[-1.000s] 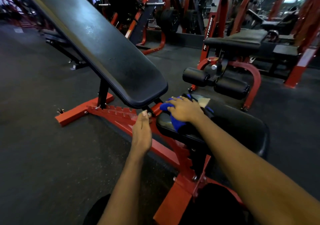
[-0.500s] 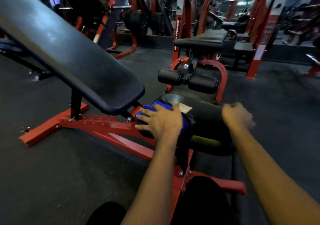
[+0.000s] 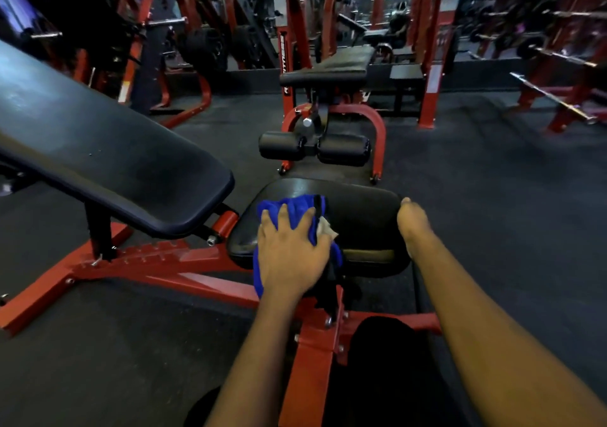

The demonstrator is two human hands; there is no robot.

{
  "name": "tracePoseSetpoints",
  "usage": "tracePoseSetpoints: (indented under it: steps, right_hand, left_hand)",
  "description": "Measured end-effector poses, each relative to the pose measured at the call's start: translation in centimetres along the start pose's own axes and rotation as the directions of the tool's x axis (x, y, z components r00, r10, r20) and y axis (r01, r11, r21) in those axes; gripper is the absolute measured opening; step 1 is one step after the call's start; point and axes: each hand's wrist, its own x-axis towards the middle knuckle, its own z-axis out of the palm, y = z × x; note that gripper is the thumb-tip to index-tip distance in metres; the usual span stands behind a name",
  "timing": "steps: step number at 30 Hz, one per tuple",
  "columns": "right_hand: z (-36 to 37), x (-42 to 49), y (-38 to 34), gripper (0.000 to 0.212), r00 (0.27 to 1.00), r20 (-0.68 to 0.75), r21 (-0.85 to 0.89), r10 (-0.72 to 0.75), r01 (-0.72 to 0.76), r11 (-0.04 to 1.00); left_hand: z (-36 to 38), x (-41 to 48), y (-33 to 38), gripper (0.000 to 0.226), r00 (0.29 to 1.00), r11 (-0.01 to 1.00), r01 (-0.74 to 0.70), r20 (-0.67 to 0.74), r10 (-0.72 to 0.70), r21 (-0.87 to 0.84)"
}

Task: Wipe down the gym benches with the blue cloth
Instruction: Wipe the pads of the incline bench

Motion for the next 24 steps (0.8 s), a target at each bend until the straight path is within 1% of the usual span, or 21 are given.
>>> tracePoseSetpoints:
  steps: [2, 4, 6, 7, 8, 10, 11, 13, 15, 17, 18, 19, 20, 21, 22, 23, 24]
  right_hand:
    - [0.1, -0.2, 0.1, 0.053, 1.000, 0.005, 0.038, 0.023, -0.023, 0.999]
    - [0.1, -0.3, -0.1, 0.054, 0.999, 0.005, 0.083, 0.038, -0.038, 0.996]
    - [0.2, -0.4, -0.1, 0.054, 0.999, 0.001, 0.153, 0.051, -0.050, 0.987]
    - [0.2, -0.3, -0.1, 0.054, 0.998, 0.000, 0.179, 0.061, -0.060, 0.982]
    - [0.2, -0.2, -0.2, 0.054, 0.997, -0.003, 0.202, 0.072, -0.070, 0.977]
    - [0.0, -0.2, -0.1, 0.053, 0.996, -0.004, 0.236, 0.091, -0.088, 0.968]
    - [0.1, -0.3, -0.2, 0.052, 0.996, -0.003, 0.237, 0.094, -0.091, 0.967]
    - [0.2, -0.3, -0.2, 0.050, 0.995, -0.019, 0.229, 0.099, -0.092, 0.969]
    - [0.2, -0.3, -0.2, 0.049, 0.994, -0.055, 0.200, 0.096, -0.084, 0.976]
    - [0.2, -0.2, -0.2, 0.050, 0.992, -0.091, 0.154, 0.092, -0.077, 0.985]
    - [0.1, -0.2, -0.3, 0.050, 0.991, -0.104, 0.130, 0.090, -0.076, 0.989]
    - [0.1, -0.2, -0.5, 0.051, 0.990, -0.113, 0.118, 0.088, -0.074, 0.990]
    - [0.1, -0.2, -0.6, 0.052, 0.988, -0.121, 0.108, 0.094, -0.081, 0.991]
    - [0.2, -0.3, -0.9, 0.052, 0.987, -0.123, 0.094, 0.109, -0.097, 0.991]
    - [0.2, -0.4, -1.1, 0.052, 0.984, -0.121, 0.086, 0.127, -0.118, 0.989]
    - [0.2, -0.4, -1.2, 0.052, 0.981, -0.128, 0.079, 0.143, -0.133, 0.988]
    - [0.3, -0.3, -1.3, 0.052, 0.979, -0.138, 0.060, 0.149, -0.142, 0.988]
  left_hand:
    - [-0.3, -0.4, 0.4, 0.060, 0.999, 1.000, -0.026, 0.035, 0.026, 0.001]
    - [-0.5, 2.4, 0.9, 0.061, 0.985, 0.999, -0.043, 0.171, 0.037, 0.030]
    - [-0.9, 5.6, 2.2, 0.063, 0.941, 0.998, -0.048, 0.335, 0.035, 0.031]
    - [-0.8, 6.7, 2.9, 0.063, 0.923, 0.998, -0.052, 0.382, 0.035, 0.035]
    - [-0.6, 7.2, 3.4, 0.062, 0.917, 0.997, -0.066, 0.397, 0.048, 0.033]
    - [-0.4, 6.2, 3.2, 0.056, 0.930, 0.991, -0.130, 0.347, 0.122, 0.000]
    - [-0.4, 4.9, 2.4, 0.053, 0.943, 0.986, -0.164, 0.289, 0.165, -0.026]
    - [-0.3, 1.6, -0.1, 0.053, 0.968, 0.976, -0.207, 0.130, 0.214, -0.068]
    - [0.0, -0.7, -2.7, 0.055, 0.985, 0.983, -0.172, -0.010, 0.172, -0.062]
    - [0.5, -0.1, -5.1, 0.056, 0.994, 0.996, -0.074, -0.086, 0.070, -0.043]
    - [0.7, 1.5, -6.2, 0.060, 0.995, 0.999, -0.021, -0.094, 0.018, -0.037]
    - [0.8, 3.5, -7.4, 0.064, 0.997, 0.998, 0.038, -0.064, -0.041, -0.050]
    - [0.6, 5.5, -8.5, 0.067, 0.995, 0.992, 0.098, 0.012, -0.098, -0.081]
    - [0.3, 7.0, -9.2, 0.066, 0.985, 0.982, 0.152, 0.102, -0.141, -0.115]
    - [0.0, 8.0, -9.5, 0.061, 0.973, 0.971, 0.191, 0.157, -0.169, -0.141]
    - [0.0, 8.1, -9.3, 0.055, 0.965, 0.963, 0.219, 0.178, -0.191, -0.156]
    - [0.0, 7.4, -8.8, 0.052, 0.967, 0.962, 0.225, 0.159, -0.201, -0.156]
